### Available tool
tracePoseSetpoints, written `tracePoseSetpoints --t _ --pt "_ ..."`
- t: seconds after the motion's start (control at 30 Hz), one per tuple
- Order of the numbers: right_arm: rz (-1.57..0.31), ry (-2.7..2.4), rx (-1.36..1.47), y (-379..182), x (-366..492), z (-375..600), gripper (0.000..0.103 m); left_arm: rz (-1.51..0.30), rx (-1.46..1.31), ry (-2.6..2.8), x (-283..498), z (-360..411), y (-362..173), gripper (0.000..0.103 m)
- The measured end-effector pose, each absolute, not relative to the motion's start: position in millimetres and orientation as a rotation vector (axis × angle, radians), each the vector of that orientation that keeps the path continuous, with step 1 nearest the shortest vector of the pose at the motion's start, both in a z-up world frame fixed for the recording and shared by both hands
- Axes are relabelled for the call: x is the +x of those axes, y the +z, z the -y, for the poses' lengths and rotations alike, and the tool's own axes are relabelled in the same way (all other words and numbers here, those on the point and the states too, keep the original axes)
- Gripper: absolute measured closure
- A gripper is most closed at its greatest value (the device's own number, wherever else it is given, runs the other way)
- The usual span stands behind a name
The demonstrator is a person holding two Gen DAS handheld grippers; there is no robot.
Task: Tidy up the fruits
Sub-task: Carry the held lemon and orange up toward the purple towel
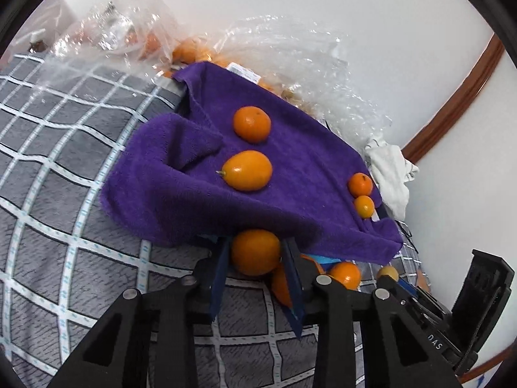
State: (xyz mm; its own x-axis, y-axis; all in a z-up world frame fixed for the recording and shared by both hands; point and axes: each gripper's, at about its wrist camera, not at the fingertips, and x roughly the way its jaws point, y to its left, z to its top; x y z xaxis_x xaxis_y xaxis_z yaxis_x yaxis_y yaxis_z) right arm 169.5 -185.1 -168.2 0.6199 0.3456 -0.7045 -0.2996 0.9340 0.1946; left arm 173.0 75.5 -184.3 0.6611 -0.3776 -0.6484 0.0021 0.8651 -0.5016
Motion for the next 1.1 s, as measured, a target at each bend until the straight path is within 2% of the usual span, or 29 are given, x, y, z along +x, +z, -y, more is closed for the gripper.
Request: tracePoseSetpoints --t 0.17,0.53,0.87,1.1 --pt "-0.804 0.355 0.047 -166 167 186 0.074 -0.779 -0.390 -0.113 161 -78 -173 0.071" --pt "-0.799 0.322 0.063 -164 166 191 0.074 -0.818 -0.325 -0.092 162 -72 -178 0.071" --pt "-0.770 0.353 0.033 -160 161 186 0.074 -0.698 -0.330 -0.085 151 -75 -163 0.071" --pt "-0.758 0.373 0.133 -148 165 203 0.074 -0.639 -0.327 -0.059 146 -80 -155 0.071"
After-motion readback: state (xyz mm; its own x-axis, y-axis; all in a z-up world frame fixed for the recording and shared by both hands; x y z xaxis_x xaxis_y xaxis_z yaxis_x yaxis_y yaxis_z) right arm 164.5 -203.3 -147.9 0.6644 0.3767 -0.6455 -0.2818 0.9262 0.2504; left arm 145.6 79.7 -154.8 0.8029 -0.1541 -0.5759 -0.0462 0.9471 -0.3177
